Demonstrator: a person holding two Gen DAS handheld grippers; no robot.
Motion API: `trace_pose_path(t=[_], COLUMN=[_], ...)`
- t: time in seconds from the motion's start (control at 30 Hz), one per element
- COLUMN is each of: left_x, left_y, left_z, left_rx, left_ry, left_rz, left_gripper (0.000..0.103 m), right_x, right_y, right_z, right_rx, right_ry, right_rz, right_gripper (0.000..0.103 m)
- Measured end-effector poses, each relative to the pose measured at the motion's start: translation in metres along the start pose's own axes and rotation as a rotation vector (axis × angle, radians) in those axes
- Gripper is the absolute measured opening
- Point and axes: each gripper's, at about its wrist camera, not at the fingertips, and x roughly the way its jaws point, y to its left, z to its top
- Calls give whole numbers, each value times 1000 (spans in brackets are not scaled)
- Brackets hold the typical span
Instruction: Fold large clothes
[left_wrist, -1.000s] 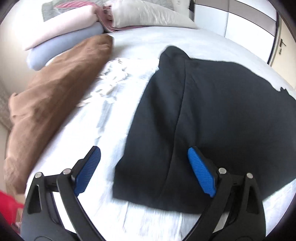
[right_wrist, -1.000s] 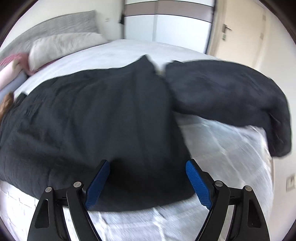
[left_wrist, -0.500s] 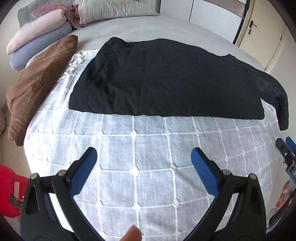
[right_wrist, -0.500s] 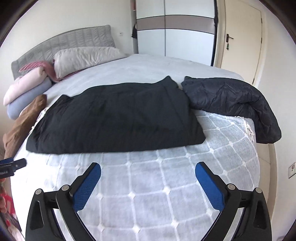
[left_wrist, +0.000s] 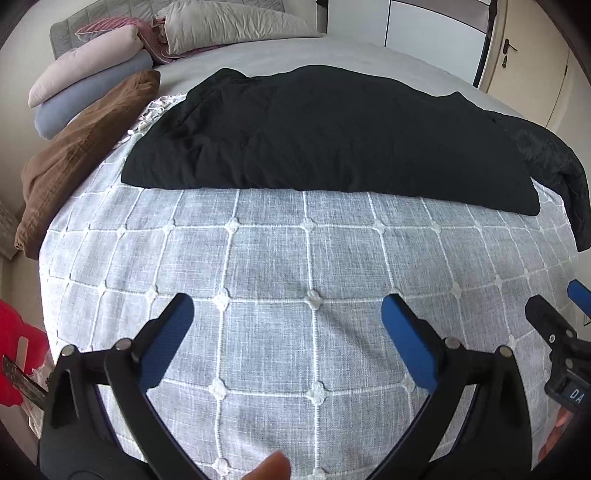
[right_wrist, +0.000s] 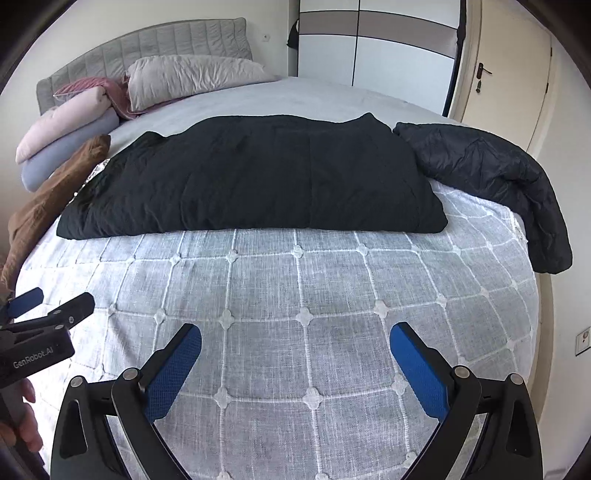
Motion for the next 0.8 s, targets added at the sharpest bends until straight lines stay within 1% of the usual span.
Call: trace_pose_path(t=[0.3,0.8], left_x=[2,-3], left_y=[-8,-8], left_z=[-8,-6], left_rx=[16,21], left_ry=[22,15], left_rz=[-19,-36], left_gripper=[101,101], right_x=[-3,1], right_y=[1,3], right_z=[-8,-11], right_rx=[2,-14], right_ry=[14,29], right_rz=[-11,-18], right_gripper=[103,103])
